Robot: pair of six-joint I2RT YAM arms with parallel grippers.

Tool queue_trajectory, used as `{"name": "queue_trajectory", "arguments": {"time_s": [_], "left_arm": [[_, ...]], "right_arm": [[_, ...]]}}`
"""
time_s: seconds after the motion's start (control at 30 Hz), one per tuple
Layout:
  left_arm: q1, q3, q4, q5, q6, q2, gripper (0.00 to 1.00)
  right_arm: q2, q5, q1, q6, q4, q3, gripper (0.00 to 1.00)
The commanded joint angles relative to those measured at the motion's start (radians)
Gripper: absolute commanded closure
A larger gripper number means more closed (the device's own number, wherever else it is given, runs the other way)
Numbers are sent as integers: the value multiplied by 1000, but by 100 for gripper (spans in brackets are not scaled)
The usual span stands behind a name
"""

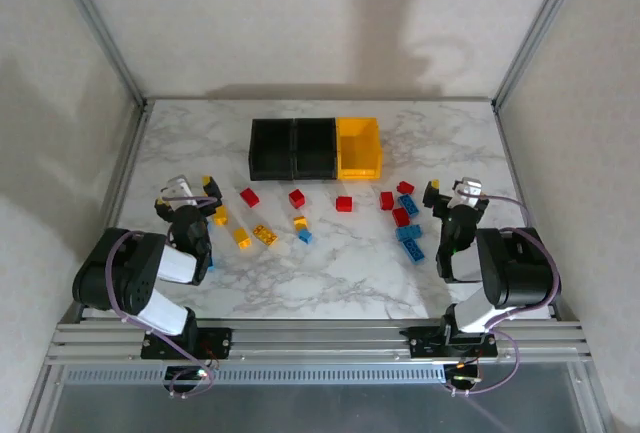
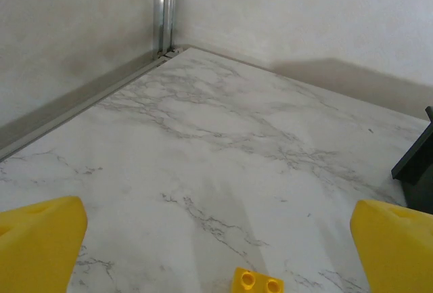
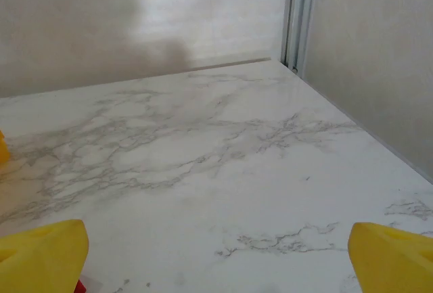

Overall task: Sort the legos into containers by color
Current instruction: Pick up the lego from the center of the table.

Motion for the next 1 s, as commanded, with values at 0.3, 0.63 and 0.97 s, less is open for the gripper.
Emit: {"name": "queue_trajectory", "arguments": {"time_s": [0.3, 0.63, 0.97], "left_arm": [[-1, 14, 24, 6, 8, 0, 0], [0, 14, 25, 6, 8, 0, 1], [7, 13, 23, 23, 5, -1, 0]], "right_arm": [[-5, 29, 6, 0, 35, 7, 1], [-5, 29, 7, 0, 35, 7, 1], [-5, 27, 6, 3, 30, 9, 1]]}}
